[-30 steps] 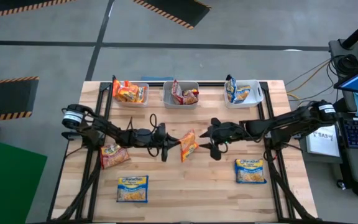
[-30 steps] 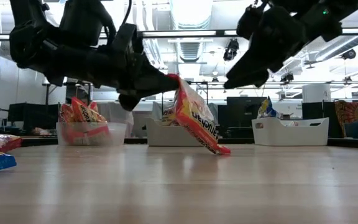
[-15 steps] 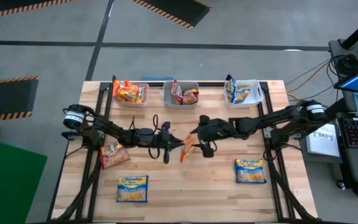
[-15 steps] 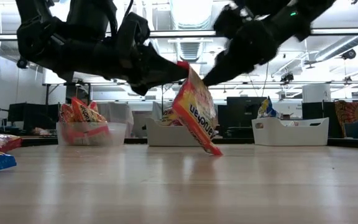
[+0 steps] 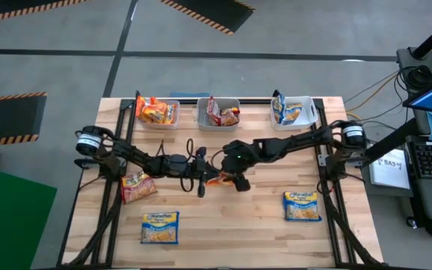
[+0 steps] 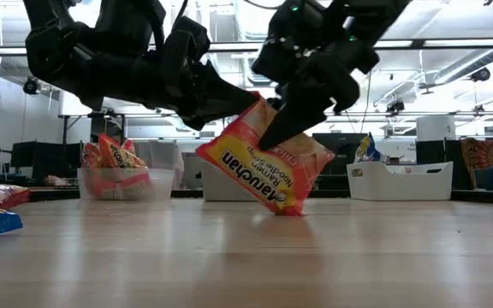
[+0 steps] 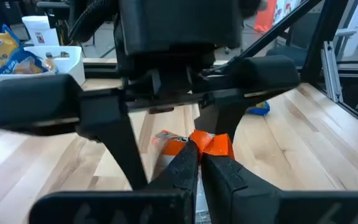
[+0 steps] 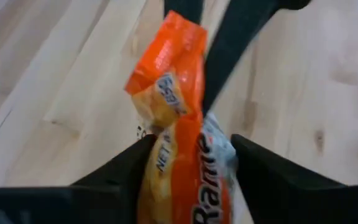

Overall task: Sort Maruchan noodles
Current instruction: Put the orange noodle pack into the transparent bin

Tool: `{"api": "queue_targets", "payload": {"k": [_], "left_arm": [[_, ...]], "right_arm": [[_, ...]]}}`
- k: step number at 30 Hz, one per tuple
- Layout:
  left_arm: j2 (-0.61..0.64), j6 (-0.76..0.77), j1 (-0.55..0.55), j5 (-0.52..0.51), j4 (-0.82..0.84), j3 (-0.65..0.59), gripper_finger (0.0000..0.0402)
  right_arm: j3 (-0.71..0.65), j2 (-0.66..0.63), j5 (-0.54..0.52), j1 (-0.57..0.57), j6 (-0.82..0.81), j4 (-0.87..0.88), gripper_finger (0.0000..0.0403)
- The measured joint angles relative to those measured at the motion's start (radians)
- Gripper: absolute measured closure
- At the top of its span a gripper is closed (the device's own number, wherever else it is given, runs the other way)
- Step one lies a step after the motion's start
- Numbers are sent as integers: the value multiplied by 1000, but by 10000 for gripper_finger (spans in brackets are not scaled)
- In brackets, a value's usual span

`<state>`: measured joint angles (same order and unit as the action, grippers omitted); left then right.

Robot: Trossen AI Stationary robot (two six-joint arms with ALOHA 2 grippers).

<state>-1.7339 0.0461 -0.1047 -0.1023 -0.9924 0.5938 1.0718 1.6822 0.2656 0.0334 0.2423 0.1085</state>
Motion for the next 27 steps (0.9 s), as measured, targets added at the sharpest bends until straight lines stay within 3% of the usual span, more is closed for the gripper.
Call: {"api": "queue_targets", "payload": {"k": [7, 11, 20, 27], "left_arm": [[17, 15, 0, -1, 18, -2, 401], [85, 13, 2, -2, 89, -12, 381], [391, -41, 2, -18, 356, -52, 271], [428, 34, 0, -11, 413, -56, 185]], "right_arm": [[38, 32, 12, 0, 19, 48, 331], [15, 1, 7, 0, 20, 48, 372], [-24, -46, -8, 0, 18, -18, 371], [-39, -44, -13, 2, 21, -124, 371]]}}
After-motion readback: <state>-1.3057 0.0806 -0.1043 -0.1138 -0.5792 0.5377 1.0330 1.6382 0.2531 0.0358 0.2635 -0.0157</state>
